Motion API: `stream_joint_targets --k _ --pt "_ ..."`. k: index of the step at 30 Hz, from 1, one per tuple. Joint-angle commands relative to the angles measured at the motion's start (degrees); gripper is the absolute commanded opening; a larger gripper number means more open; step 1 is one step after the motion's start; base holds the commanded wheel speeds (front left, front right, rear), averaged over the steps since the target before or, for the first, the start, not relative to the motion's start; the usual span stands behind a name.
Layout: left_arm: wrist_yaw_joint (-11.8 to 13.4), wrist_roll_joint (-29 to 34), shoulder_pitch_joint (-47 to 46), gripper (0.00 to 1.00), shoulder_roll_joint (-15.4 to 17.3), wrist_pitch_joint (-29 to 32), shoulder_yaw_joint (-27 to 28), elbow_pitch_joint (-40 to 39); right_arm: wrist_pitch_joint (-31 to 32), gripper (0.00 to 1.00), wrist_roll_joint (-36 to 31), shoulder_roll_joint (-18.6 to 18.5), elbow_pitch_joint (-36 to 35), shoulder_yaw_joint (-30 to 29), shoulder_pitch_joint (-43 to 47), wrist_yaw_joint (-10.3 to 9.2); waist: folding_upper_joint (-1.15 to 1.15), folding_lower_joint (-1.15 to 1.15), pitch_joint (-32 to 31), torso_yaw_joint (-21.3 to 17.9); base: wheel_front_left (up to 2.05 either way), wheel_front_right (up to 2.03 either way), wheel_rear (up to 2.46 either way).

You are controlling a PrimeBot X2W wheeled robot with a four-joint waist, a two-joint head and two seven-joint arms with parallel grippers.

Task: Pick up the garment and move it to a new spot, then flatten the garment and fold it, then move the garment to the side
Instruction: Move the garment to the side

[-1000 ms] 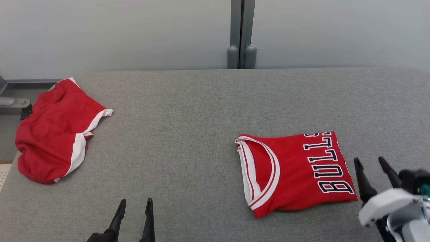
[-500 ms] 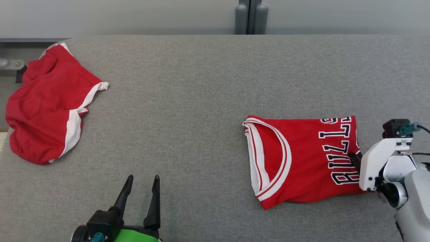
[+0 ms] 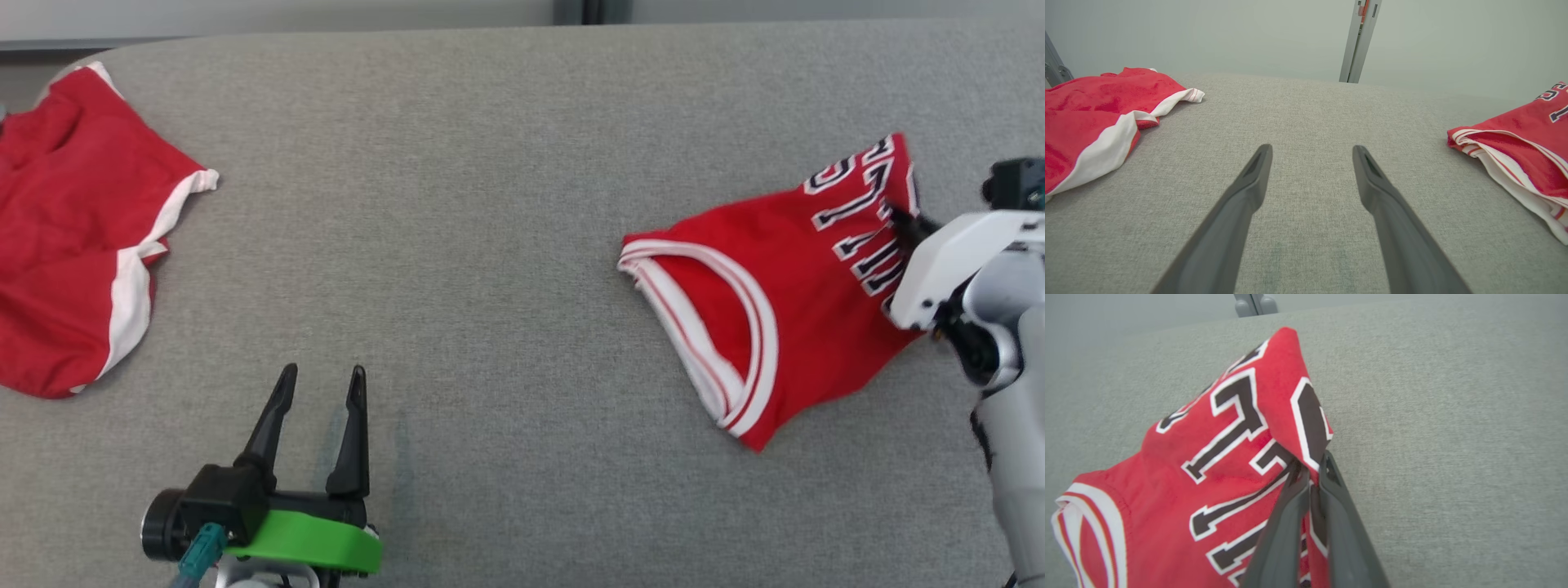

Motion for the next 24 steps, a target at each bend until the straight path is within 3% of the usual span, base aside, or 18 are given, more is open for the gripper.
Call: stream_joint_targets --k 1,9,17,24 --pt "-0.45 1.19 -2.05 1.00 0.20 -0.15 0.34 -0.54 -0.98 0.00 -1.40 -0.82 -0.11 -1.51 -2.11 -0.11 0.00 0.00 7.22 -6.31 0.00 0.00 0.00" --pt "-1.28 3.56 -7.85 1.00 4.54 -0.08 -0.57 -3.43 -6.59 0.00 -8.87 -3.30 1.61 -12.32 -11.34 -0.11 0.00 0.00 18.63 -11.23 0.00 0.00 0.00" --pt "-1.36 2.68 -7.35 1.00 7.28 -0.08 0.34 -4.13 -7.80 0.00 -14.32 -10.08 6.01 -24.38 -19.56 -0.10 0.00 0.00 21.40 -8.36 0.00 0.00 0.00" --pt "-1.24 2.14 -5.21 1.00 7.47 0.03 1.42 -4.00 -6.02 0.00 -19.48 -14.42 8.66 -29.60 -23.84 -0.11 0.00 0.00 21.49 -5.83 0.00 0.00 0.00"
